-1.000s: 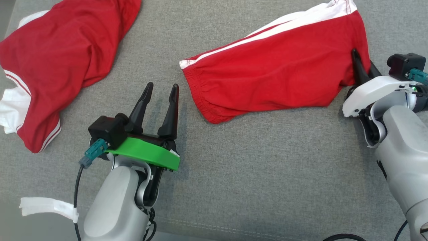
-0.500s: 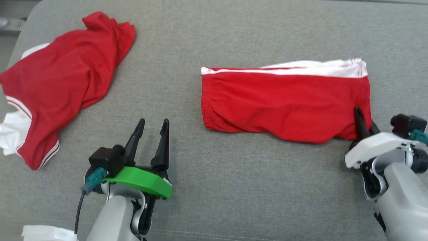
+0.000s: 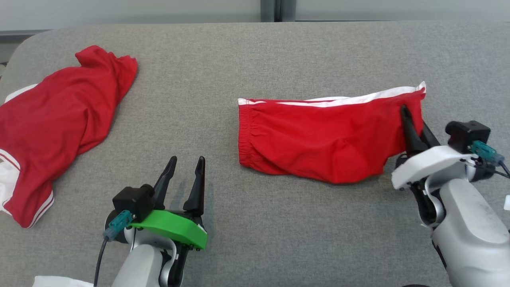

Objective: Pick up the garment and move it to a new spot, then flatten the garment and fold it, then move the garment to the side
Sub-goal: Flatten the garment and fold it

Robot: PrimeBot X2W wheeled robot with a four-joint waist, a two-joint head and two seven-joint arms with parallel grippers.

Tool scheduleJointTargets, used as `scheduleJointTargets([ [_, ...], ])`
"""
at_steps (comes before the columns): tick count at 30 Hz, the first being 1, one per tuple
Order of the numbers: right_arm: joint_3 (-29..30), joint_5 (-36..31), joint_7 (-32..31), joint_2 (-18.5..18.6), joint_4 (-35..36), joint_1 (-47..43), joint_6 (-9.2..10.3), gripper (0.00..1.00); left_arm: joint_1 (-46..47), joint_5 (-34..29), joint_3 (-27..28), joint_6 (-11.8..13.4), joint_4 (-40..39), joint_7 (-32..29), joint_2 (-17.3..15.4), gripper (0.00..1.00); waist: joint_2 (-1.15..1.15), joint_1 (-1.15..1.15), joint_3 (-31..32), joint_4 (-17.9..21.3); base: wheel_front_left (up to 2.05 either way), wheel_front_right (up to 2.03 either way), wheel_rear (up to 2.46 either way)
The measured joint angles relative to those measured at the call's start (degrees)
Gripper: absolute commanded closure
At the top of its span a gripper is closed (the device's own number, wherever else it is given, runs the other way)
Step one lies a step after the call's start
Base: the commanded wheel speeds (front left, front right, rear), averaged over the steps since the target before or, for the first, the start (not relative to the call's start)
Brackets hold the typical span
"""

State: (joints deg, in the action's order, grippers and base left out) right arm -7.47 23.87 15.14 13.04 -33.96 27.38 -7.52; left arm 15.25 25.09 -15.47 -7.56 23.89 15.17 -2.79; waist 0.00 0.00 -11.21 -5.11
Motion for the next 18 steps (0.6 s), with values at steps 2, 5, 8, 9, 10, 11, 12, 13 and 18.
scheduleJointTargets([
  [2, -3.12, -0.43, 0.00, -0.47, 1.37, 1.46, 0.00, 1.00, -0.01, 0.10, -0.43, 0.00, 0.19, 0.00, 0.00, 0.00, 0.00, 0.00, 0.12, -0.43, 0.00, 0.00, 0.00],
  [5, -9.11, -0.71, 0.00, -1.78, 2.67, 3.99, 0.00, 1.00, -0.05, 0.46, -1.20, 0.00, 0.51, 0.00, 0.01, 0.00, 0.00, 0.00, 0.25, -1.50, 0.00, 0.00, 0.00],
  [8, -15.90, -0.73, 0.00, -3.10, 2.72, 5.92, 0.00, 1.00, -0.30, 1.02, -1.91, 0.00, 0.76, 0.00, -0.02, 0.00, 0.00, 0.00, 0.49, -2.89, 0.00, 0.00, 0.00],
  [9, -18.08, -0.52, -0.01, -3.56, 2.42, 6.35, 0.00, 1.00, -0.40, 1.11, -2.13, 0.00, 0.80, 0.00, 0.00, 0.00, 0.00, 0.00, 0.60, -3.41, 0.00, 0.00, 0.00],
  [10, -20.09, 0.02, -0.01, -4.07, 1.91, 6.67, -0.01, 1.00, -0.55, 1.25, -2.24, 0.00, 0.84, 0.00, 0.00, 0.00, 0.00, 0.00, 0.72, -3.98, 0.00, 0.00, 0.00],
  [11, -22.12, 0.37, -0.01, -4.46, 1.11, 6.98, -0.01, 1.00, -0.72, 1.44, -2.30, 0.00, 0.93, 0.01, 0.00, 0.00, 0.00, 0.00, 0.85, -4.54, 0.00, 0.00, 0.00],
  [12, -24.10, 0.67, -0.01, -4.75, 0.29, 7.16, -0.01, 1.00, -0.92, 1.63, -2.43, 0.00, 1.03, 0.01, -0.01, 0.00, 0.00, 0.00, 0.99, -5.13, 0.00, 0.00, 0.00],
  [13, -25.75, 1.18, -0.01, -5.00, -0.62, 7.32, 0.00, 1.00, -1.16, 1.71, -2.54, 0.00, 1.11, 0.00, -0.02, 0.00, 0.00, 0.00, 1.13, -5.71, 0.00, 0.00, 0.00],
  [18, -32.39, 3.42, -0.01, -5.86, -5.89, 8.21, -0.01, 0.82, -1.88, 2.14, -2.59, 0.00, 1.37, 0.01, -0.01, 0.00, 0.00, 0.00, 1.72, -8.46, 0.00, 0.00, 0.00],
])
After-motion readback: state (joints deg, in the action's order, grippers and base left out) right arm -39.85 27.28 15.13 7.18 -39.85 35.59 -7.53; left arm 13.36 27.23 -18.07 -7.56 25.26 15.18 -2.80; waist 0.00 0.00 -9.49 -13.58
